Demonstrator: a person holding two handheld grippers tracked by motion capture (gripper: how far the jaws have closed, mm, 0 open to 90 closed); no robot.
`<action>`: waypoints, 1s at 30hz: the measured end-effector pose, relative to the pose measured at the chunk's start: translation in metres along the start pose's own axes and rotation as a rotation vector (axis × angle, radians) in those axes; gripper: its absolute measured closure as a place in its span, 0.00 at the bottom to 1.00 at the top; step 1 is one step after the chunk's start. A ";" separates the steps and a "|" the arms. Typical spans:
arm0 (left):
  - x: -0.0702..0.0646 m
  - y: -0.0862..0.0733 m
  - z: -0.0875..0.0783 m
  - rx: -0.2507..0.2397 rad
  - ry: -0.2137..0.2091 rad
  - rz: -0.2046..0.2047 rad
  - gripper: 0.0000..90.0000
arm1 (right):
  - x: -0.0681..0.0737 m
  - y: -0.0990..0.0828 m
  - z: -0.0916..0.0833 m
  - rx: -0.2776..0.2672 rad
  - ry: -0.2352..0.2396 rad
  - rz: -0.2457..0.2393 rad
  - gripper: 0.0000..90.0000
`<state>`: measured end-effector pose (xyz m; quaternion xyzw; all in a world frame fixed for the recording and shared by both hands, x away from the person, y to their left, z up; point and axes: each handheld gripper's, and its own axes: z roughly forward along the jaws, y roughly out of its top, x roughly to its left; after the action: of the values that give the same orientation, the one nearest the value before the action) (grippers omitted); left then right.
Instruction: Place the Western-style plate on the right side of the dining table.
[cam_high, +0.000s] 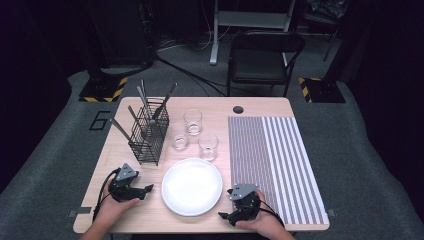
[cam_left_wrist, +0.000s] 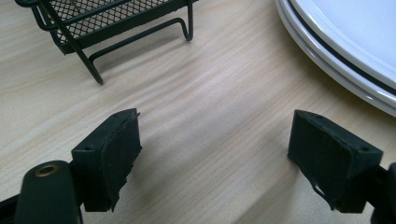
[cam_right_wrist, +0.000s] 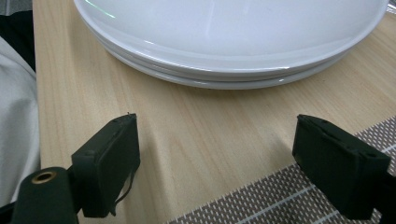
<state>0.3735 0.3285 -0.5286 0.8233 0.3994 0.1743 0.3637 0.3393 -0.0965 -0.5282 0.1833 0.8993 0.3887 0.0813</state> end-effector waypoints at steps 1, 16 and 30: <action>0.000 0.000 0.000 0.000 0.001 0.002 0.19 | 0.000 0.000 0.000 -0.003 -0.006 0.007 0.16; 0.001 0.000 0.000 0.002 -0.001 0.003 0.19 | -0.001 0.000 0.000 0.000 -0.005 0.000 0.16; 0.001 0.000 0.000 -0.005 0.008 -0.003 0.22 | 0.000 0.000 0.000 -0.003 -0.006 0.007 0.16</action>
<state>0.3738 0.3291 -0.5284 0.8209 0.4018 0.1781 0.3647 0.3397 -0.0965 -0.5282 0.1878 0.8978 0.3895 0.0831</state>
